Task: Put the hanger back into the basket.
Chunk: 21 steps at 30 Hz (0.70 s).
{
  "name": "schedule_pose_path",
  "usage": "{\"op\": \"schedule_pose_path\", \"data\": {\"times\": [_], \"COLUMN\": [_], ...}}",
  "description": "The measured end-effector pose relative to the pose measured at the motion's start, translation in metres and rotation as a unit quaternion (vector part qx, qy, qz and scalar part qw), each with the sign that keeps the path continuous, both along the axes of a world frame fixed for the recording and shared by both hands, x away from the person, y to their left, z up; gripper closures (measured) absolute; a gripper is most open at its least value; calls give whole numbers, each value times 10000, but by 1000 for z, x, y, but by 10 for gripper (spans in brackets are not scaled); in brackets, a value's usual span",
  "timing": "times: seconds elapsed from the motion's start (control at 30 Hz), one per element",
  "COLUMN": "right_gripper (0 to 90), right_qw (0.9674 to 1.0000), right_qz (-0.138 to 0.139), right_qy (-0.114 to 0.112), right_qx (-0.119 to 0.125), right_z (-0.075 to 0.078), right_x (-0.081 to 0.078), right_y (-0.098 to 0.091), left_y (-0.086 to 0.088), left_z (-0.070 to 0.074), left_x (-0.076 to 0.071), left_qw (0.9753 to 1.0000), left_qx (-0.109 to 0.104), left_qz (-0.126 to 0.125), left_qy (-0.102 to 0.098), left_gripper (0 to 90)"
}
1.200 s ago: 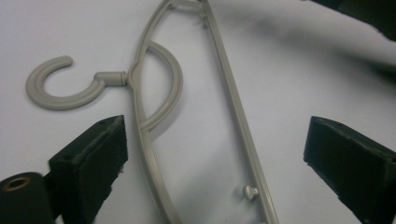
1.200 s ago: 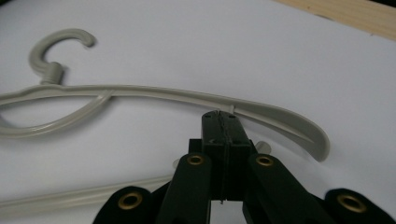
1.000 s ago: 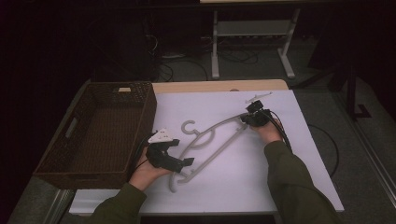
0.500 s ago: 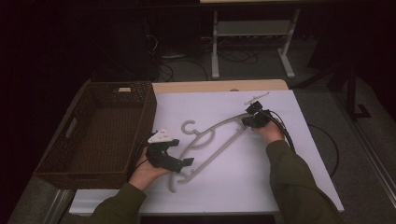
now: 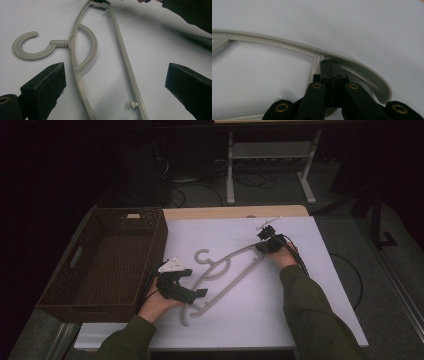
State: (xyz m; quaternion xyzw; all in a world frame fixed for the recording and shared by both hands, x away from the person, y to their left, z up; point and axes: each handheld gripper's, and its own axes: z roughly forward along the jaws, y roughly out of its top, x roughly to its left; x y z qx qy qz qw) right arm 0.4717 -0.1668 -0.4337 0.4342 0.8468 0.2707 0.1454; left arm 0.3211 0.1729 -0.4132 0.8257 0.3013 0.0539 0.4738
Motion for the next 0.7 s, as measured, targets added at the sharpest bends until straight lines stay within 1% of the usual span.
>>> {"op": "schedule_pose_path", "data": {"times": [0.17,0.27,0.3,0.33,0.4,0.47,0.6,0.67,0.7], "right_gripper": [898,898,898,898,898,898,898,898,898], "right_qw": [9999,9997,9997,9995,9990,9989,9987,9988,9989], "right_qz": [-15,-24,-24,-4,49,80,124,105,139], "right_qy": [109,241,241,322,411,442,468,469,428], "right_qx": [-22,-36,-36,-47,-142,-156,-135,-125,-138], "right_z": [1,2,2,3,5,5,5,5,5], "right_x": [0,-2,-2,-4,-11,-17,-32,-43,-48], "right_y": [0,-2,-2,-2,-4,-6,-13,-19,-22], "left_y": [0,0,0,-1,0,0,0,0,0], "left_z": [1,0,0,0,0,0,0,0,0], "left_x": [-1,0,0,0,-1,-1,-1,0,0], "left_qw": [10000,10000,10000,10000,10000,10000,10000,9999,10000], "left_qx": [7,46,46,46,15,20,-17,60,51], "left_qz": [-26,-47,-47,-46,-39,-25,-21,-66,-58], "left_qy": [-14,-6,-6,-7,-10,-5,-14,-47,-42], "left_gripper": [31,31,31,31,31,31,31,31,31]}}
